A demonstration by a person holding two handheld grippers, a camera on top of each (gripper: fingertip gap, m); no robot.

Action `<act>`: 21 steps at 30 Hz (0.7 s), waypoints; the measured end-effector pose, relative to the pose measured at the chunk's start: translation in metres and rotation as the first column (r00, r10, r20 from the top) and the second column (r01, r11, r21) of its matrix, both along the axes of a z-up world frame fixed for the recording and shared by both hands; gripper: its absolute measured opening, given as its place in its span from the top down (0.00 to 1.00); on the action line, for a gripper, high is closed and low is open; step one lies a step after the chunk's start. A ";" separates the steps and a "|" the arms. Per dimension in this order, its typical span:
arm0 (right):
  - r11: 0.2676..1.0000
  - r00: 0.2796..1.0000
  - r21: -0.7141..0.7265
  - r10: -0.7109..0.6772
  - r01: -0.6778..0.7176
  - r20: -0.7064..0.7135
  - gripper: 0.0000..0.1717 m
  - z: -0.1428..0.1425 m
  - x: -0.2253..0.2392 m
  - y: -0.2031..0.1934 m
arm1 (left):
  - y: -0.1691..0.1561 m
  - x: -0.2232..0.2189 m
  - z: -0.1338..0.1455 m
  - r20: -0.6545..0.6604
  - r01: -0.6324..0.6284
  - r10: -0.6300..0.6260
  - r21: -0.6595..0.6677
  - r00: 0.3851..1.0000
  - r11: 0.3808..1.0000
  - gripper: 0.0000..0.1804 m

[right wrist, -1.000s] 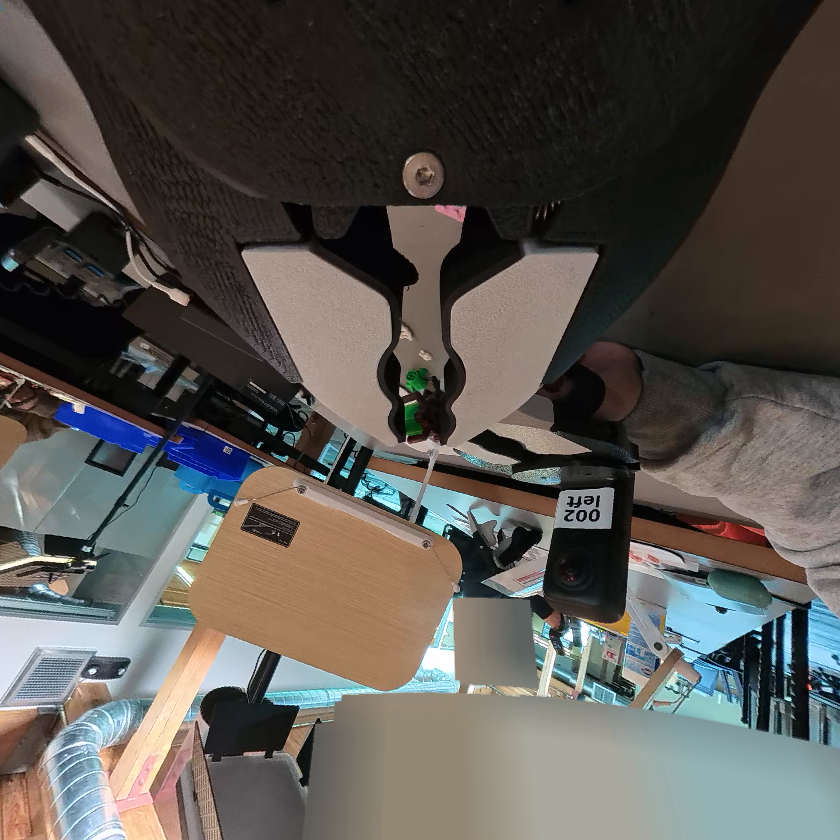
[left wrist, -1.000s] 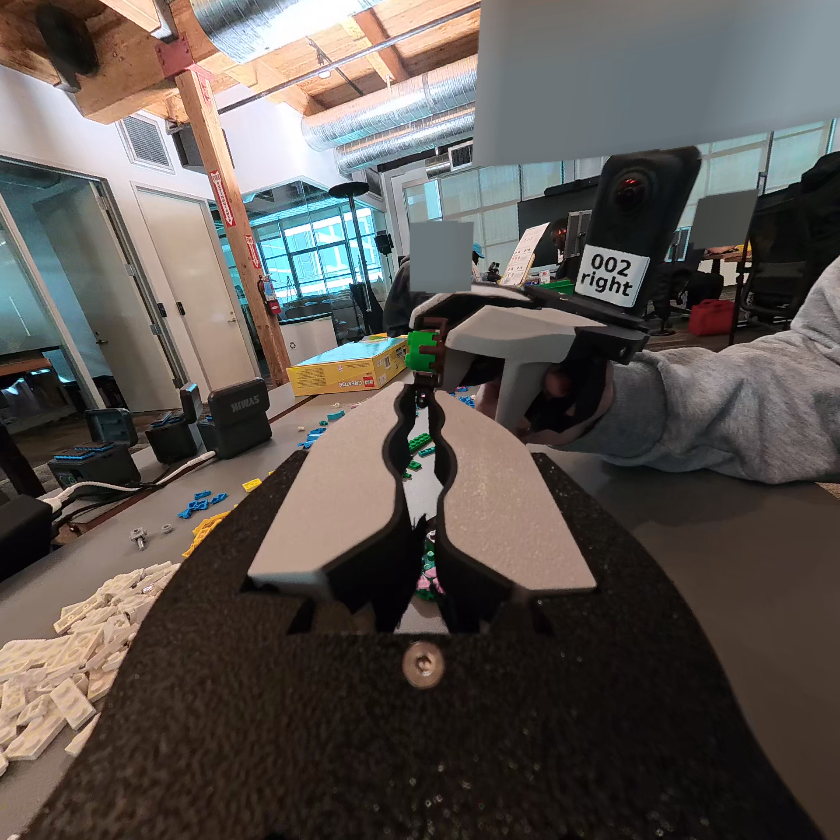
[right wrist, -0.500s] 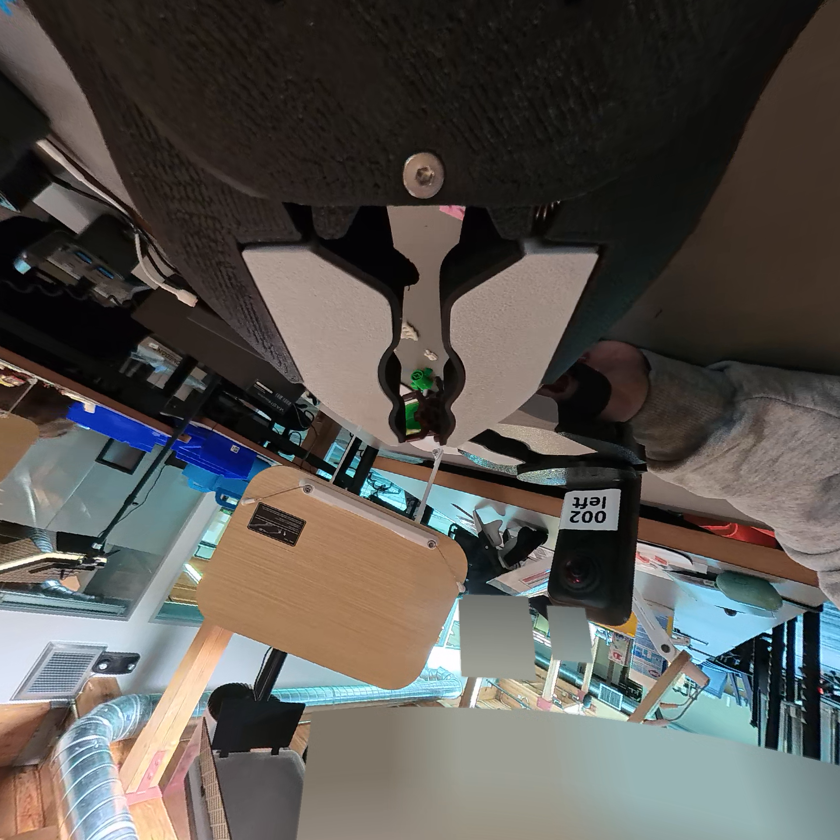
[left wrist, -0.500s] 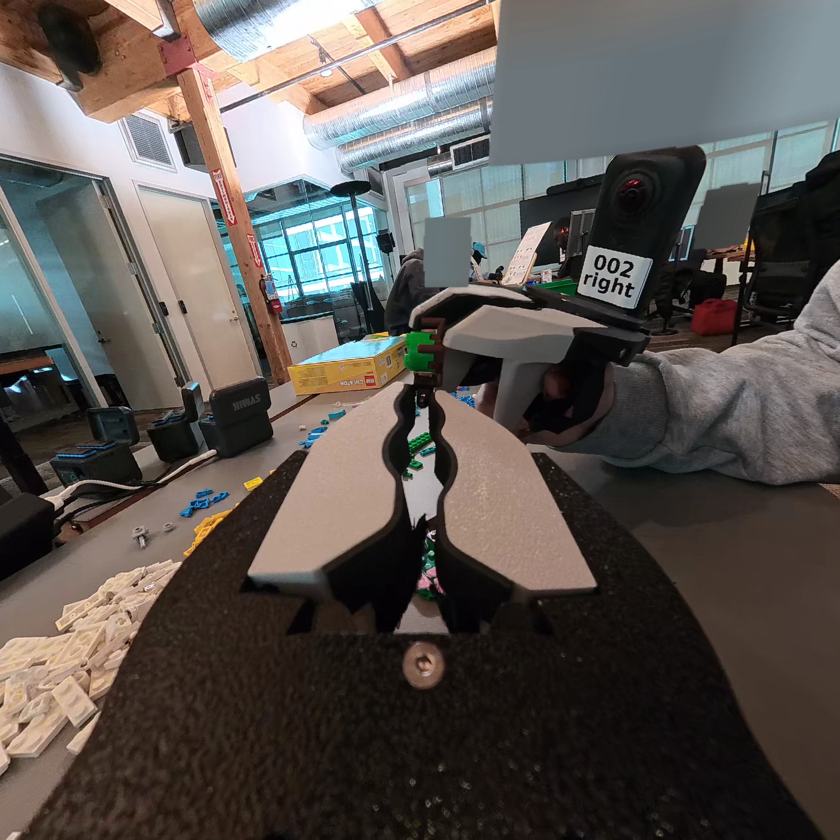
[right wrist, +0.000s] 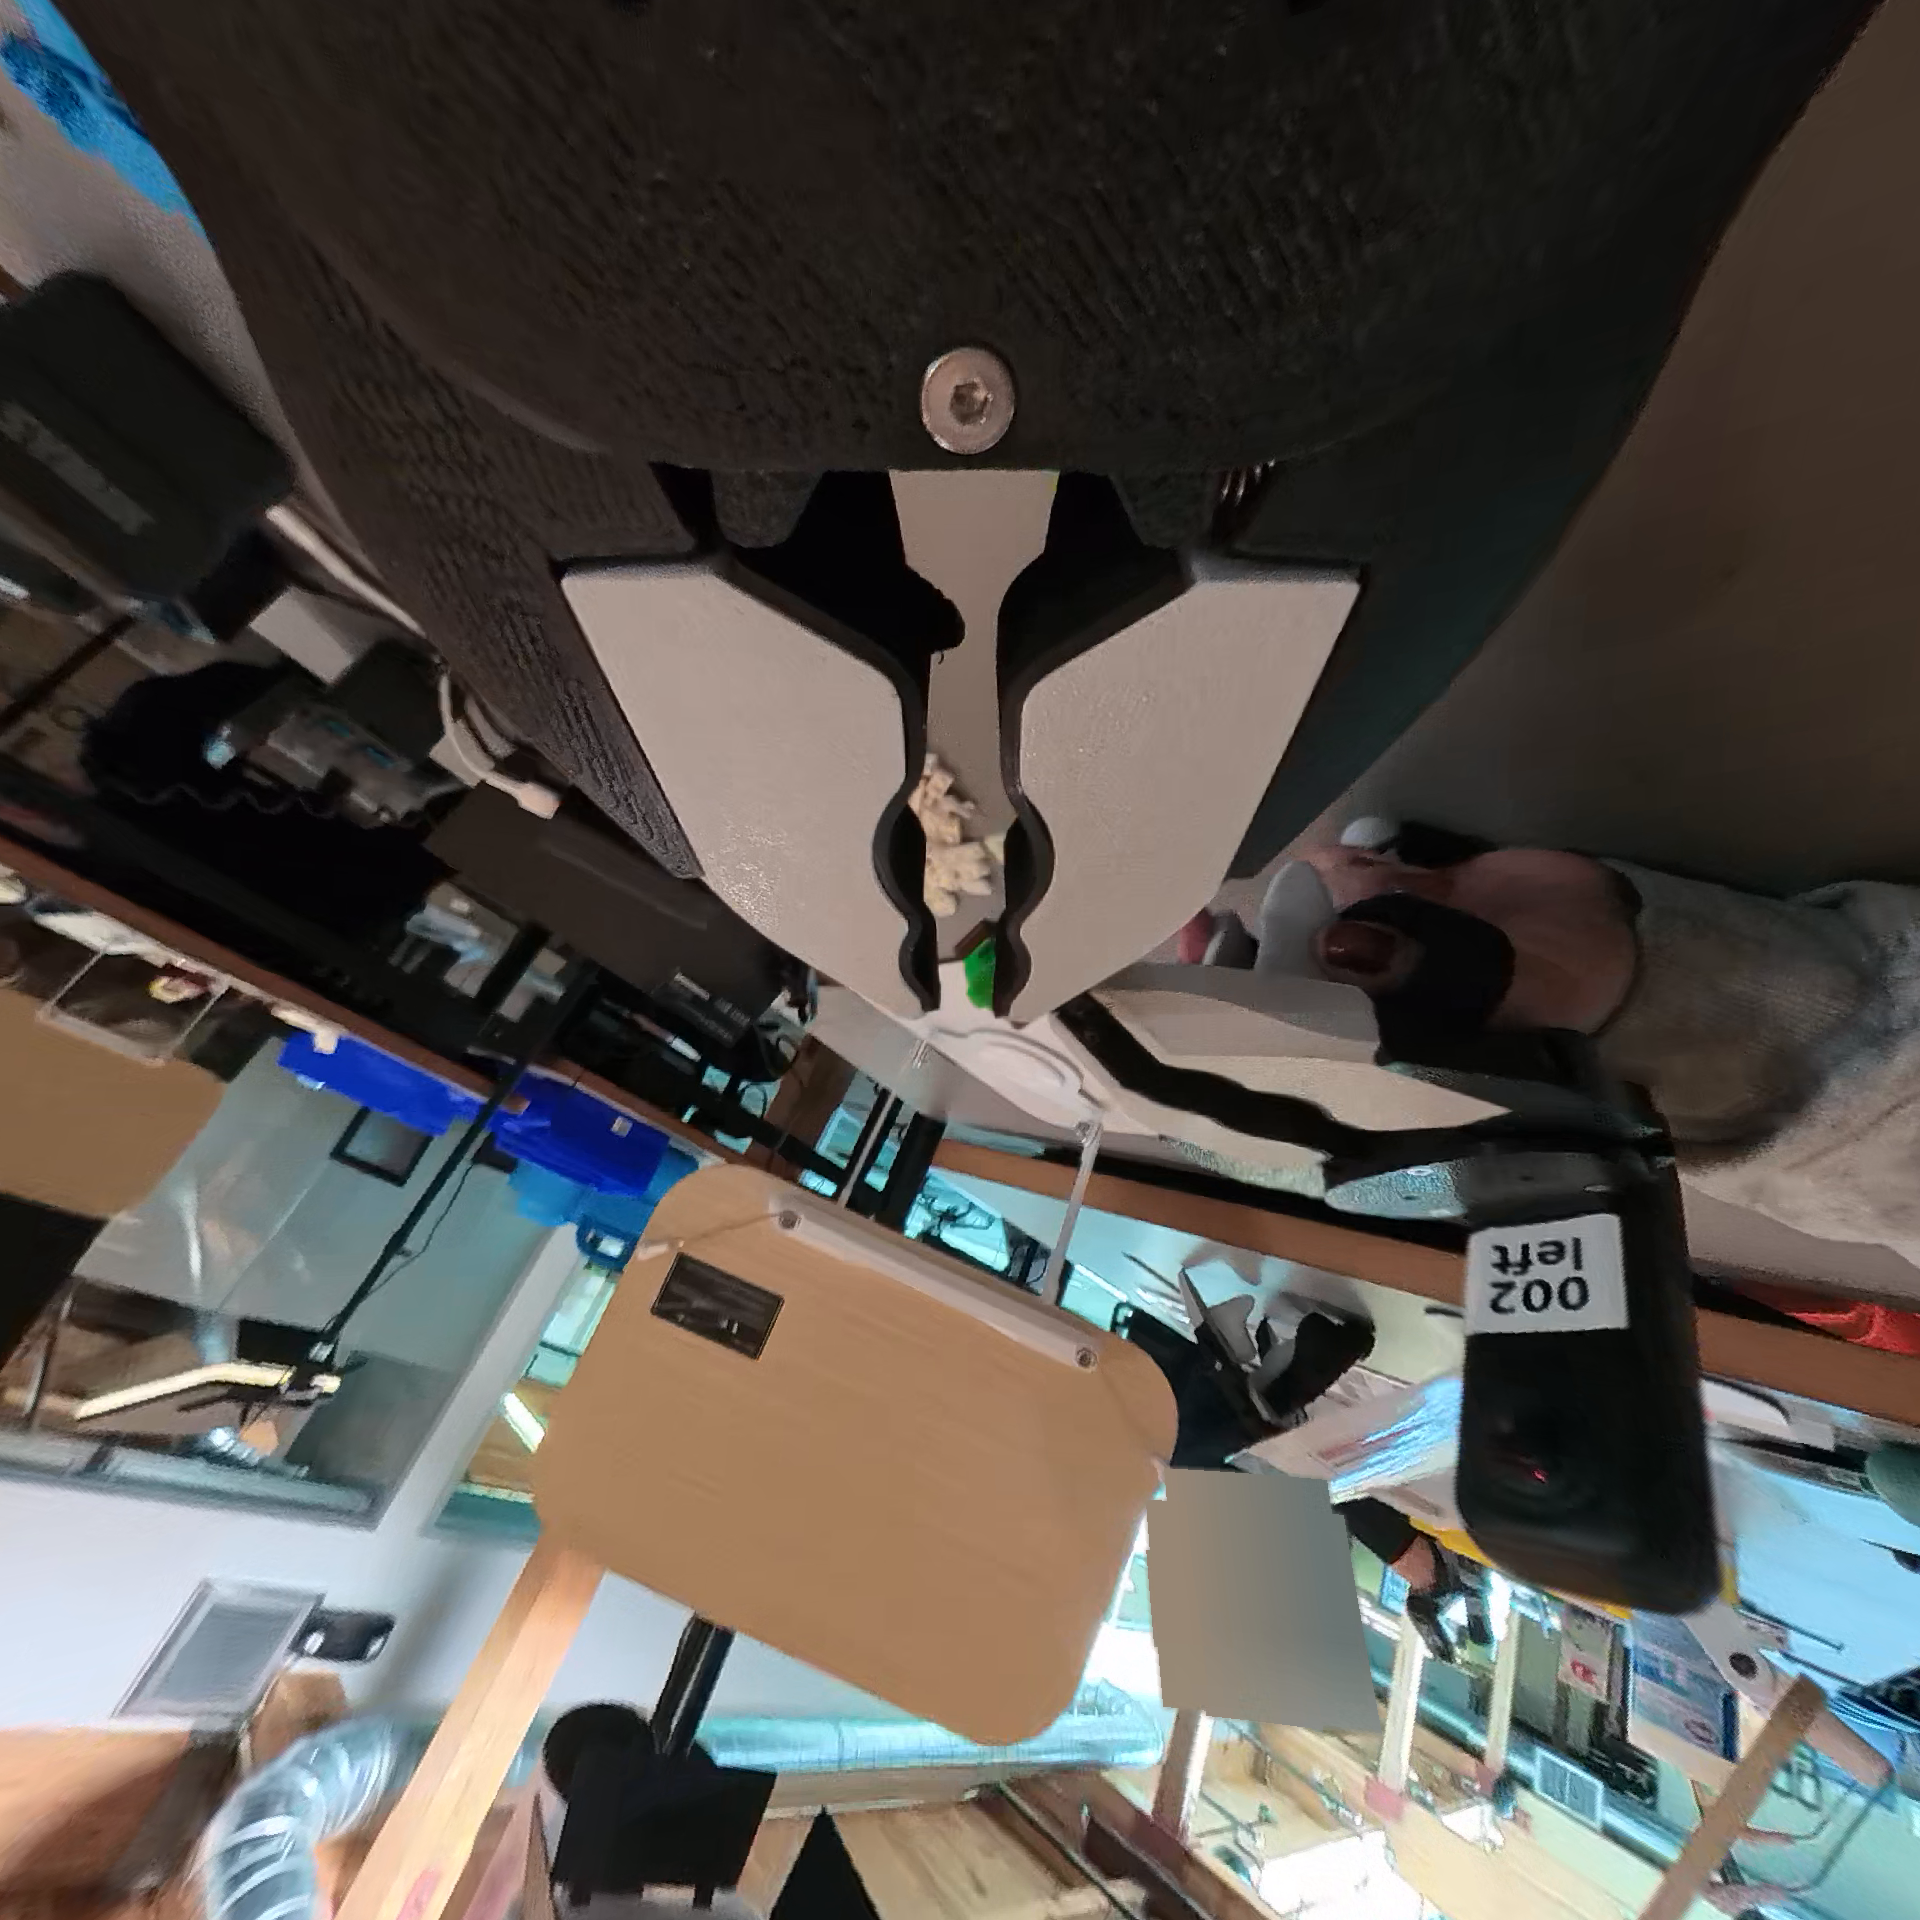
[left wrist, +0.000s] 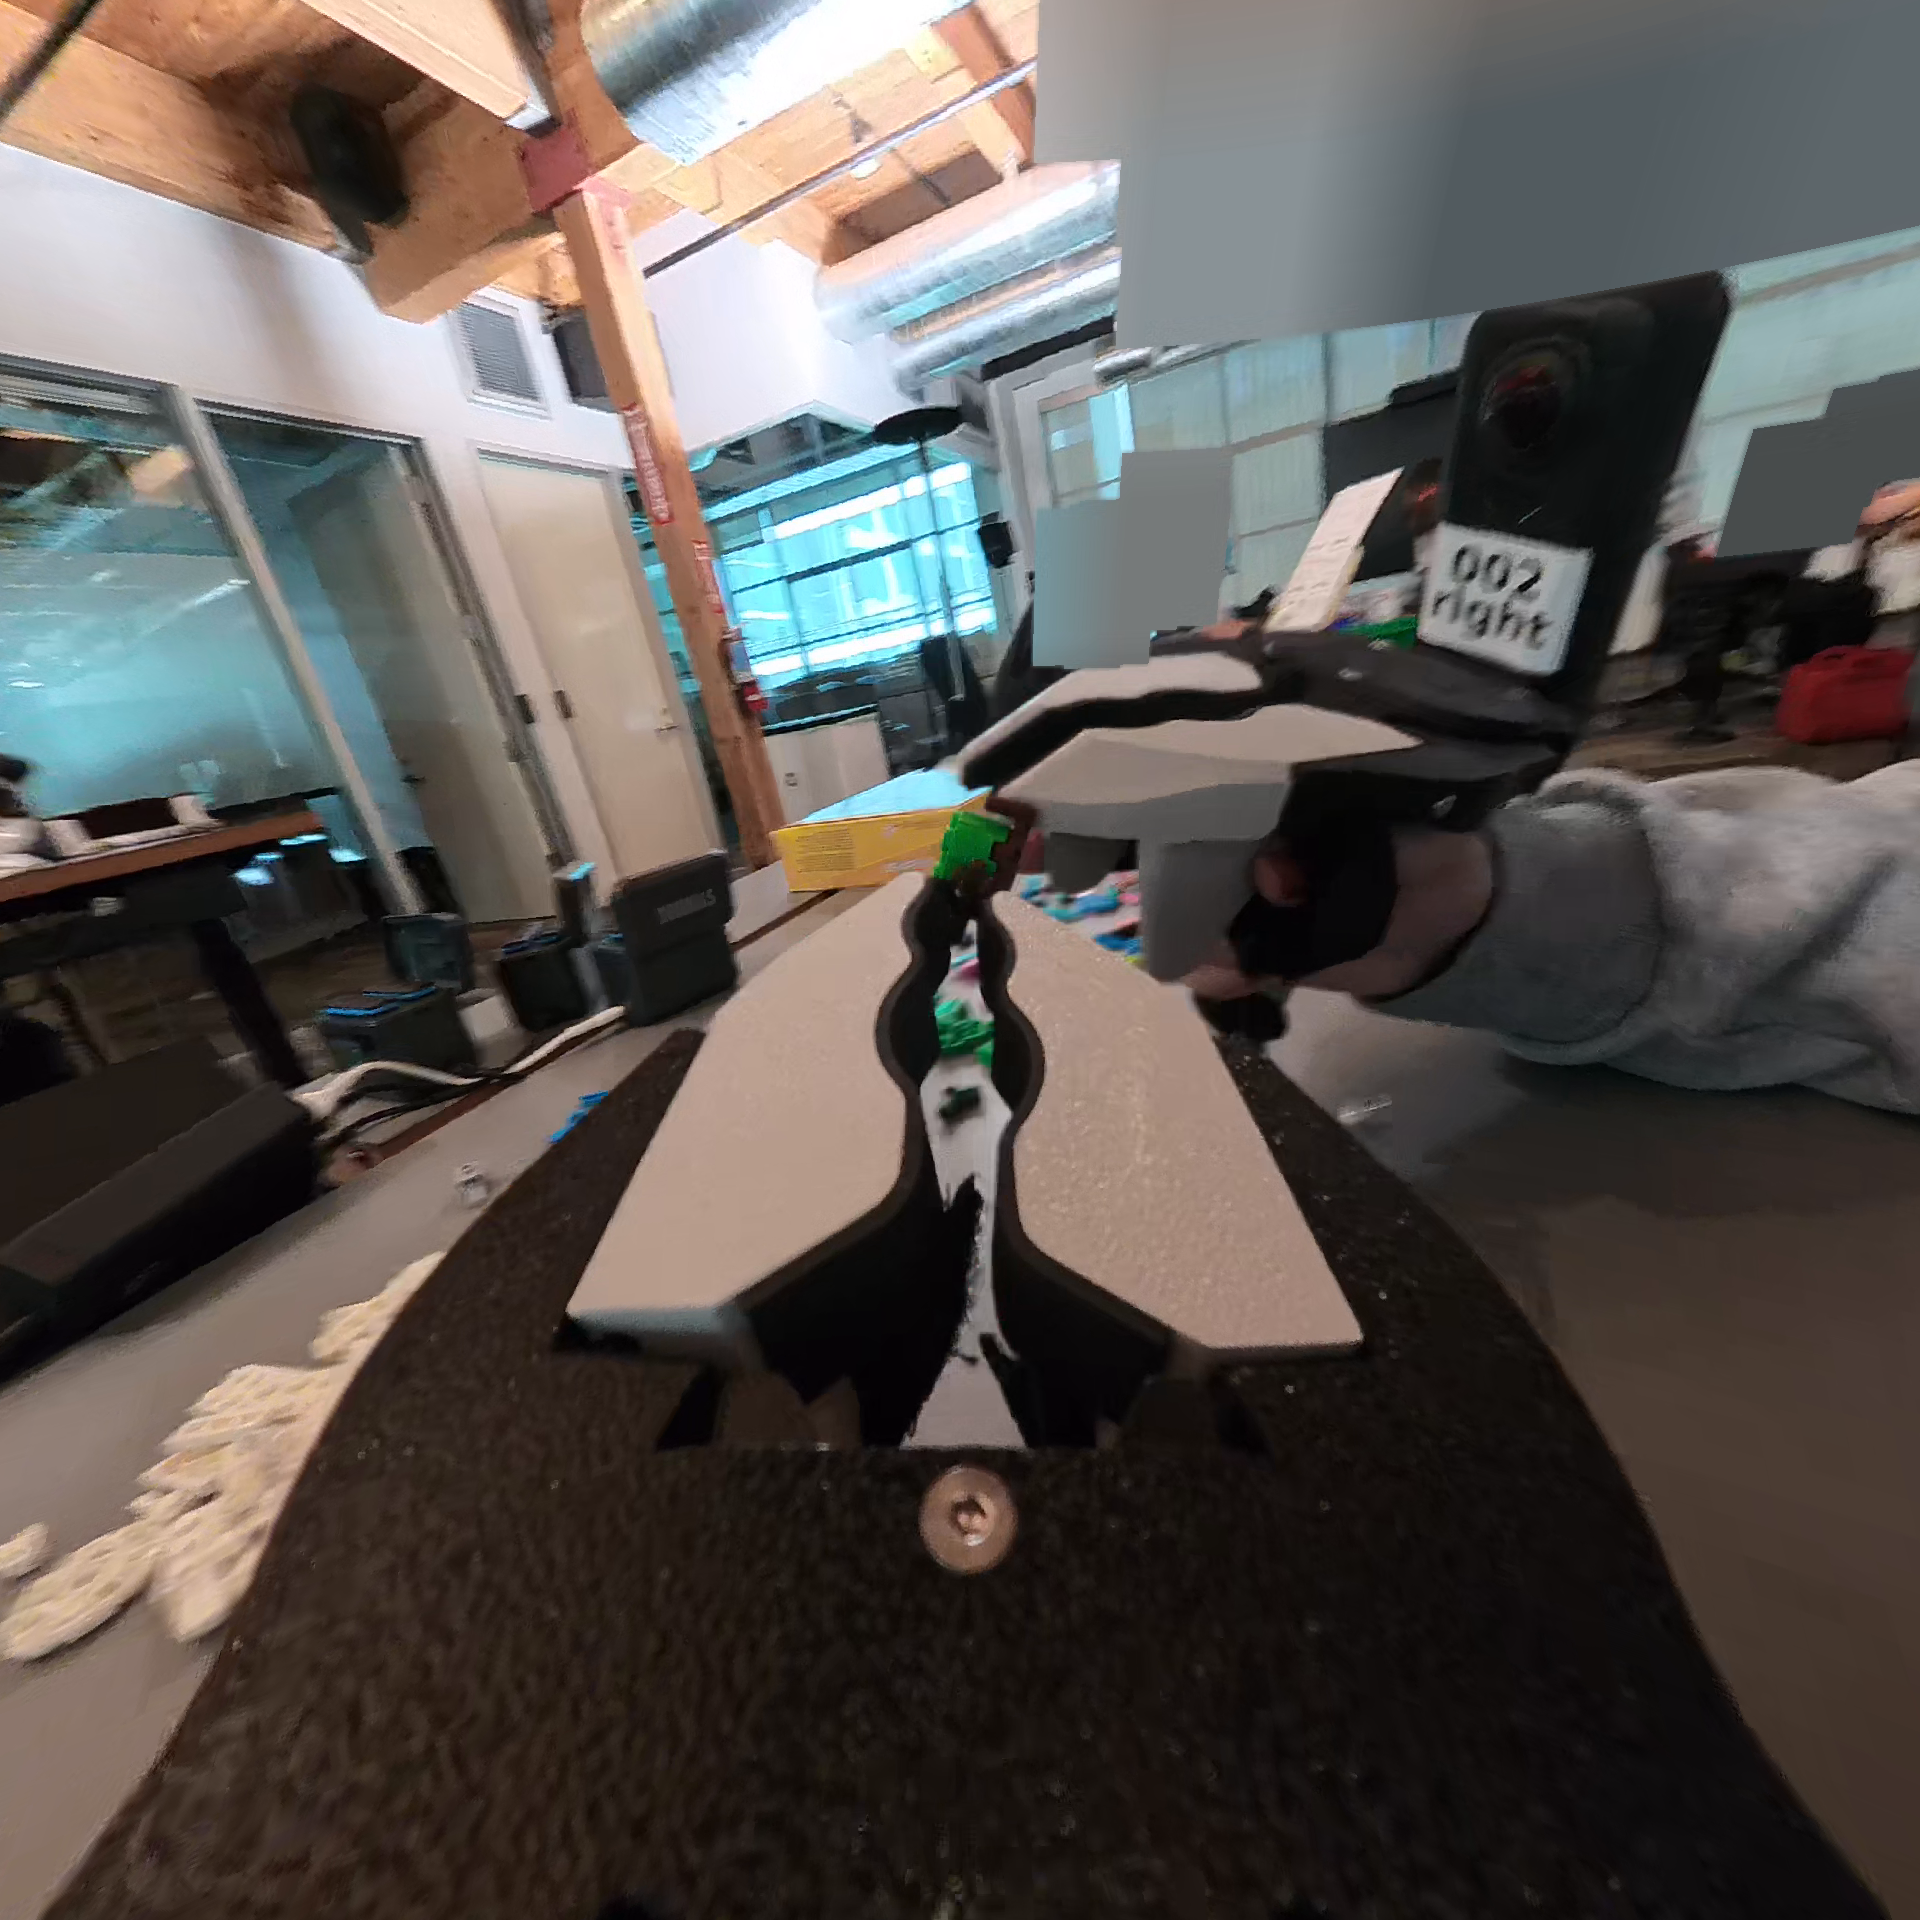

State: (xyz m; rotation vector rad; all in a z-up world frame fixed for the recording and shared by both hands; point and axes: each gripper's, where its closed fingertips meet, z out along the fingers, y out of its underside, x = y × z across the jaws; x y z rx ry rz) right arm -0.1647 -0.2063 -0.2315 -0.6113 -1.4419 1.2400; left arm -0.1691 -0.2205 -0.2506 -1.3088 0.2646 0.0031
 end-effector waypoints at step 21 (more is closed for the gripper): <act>0.761 0.982 0.636 -0.189 0.127 0.030 0.82 -0.051 -0.005 0.010 | 0.019 0.001 -0.038 -0.618 -0.360 0.248 -0.061 0.746 0.931 0.97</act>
